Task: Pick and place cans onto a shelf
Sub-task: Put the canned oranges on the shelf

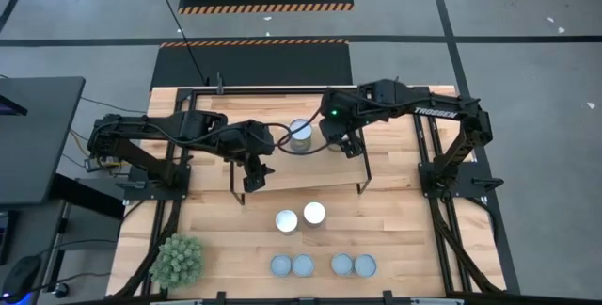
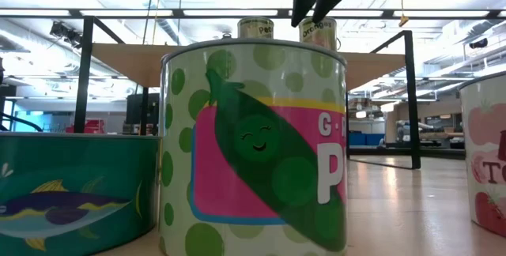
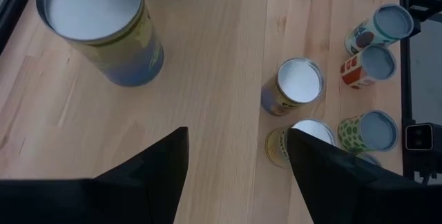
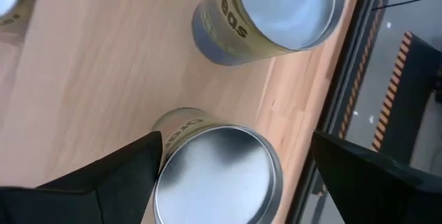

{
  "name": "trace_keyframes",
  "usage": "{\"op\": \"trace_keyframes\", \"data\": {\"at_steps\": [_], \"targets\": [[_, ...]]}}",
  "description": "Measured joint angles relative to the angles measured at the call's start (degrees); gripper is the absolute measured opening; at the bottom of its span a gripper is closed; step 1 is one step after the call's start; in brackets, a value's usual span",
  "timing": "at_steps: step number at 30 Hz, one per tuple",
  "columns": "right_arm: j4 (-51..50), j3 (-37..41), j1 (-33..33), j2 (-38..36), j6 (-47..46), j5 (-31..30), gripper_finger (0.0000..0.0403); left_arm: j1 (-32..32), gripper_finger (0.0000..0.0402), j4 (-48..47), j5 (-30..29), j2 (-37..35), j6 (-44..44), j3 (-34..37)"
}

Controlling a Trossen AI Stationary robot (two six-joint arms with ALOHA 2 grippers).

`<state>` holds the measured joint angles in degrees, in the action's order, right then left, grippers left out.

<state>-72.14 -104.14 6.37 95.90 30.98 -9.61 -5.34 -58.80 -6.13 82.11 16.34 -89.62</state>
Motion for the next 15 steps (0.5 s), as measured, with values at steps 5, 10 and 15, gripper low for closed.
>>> {"op": "trace_keyframes", "data": {"at_steps": [5, 10, 15], "targets": [[-2.4, 0.0, 0.1, 0.0, 0.0, -0.9, 0.0378, 0.0, 0.0249, -0.1, 0.0, 0.0, 0.6, 0.0], [-2.8, 0.0, 0.8, 0.0, -0.6, -1.2, 0.0377, 0.0, 0.0249, -0.2, 0.0, 0.0, 0.6, 0.0], [-3.4, 0.0, 1.6, 0.0, -0.6, -1.4, 0.0377, 0.0, 0.0249, -2.1, -0.1, 0.0, 0.7, 0.0]]}}
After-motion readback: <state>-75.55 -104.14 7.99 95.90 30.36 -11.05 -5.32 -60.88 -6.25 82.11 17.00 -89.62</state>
